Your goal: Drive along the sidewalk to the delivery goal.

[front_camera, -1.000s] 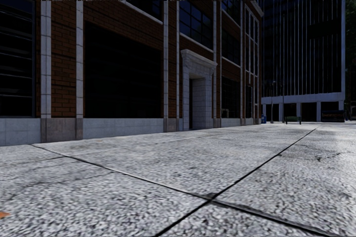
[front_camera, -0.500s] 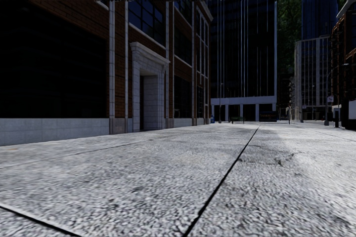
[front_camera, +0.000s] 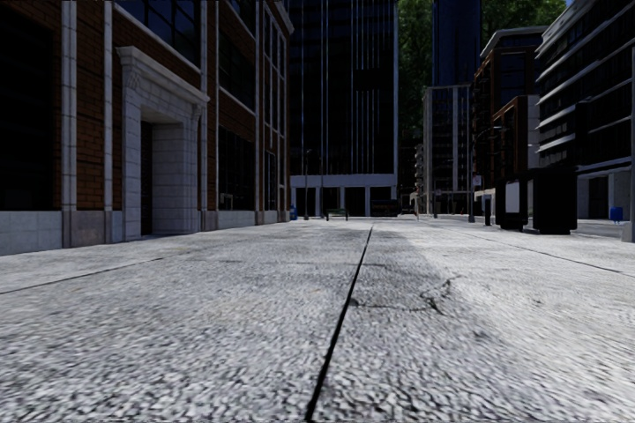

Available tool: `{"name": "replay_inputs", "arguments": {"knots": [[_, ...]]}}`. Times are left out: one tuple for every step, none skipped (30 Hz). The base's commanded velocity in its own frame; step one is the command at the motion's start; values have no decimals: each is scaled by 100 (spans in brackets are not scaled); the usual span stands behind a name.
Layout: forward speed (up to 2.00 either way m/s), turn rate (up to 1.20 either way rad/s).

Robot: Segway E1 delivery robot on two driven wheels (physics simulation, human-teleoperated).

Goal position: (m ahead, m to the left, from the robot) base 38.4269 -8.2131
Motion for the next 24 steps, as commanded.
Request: {"name": "replay_inputs", "arguments": {"knots": [[172, -60], [172, -60], [172, -60], [172, -60], [172, -60], [172, -60], [172, -53], [172, -9], [172, -2], [172, -2], [172, 0], [172, 0], [172, 0], [172, 0], [172, 0], [172, 0], [172, 0], [172, 0], [172, 0], [172, 0], [172, 0], [172, 0], [172, 0], [172, 0]]}}
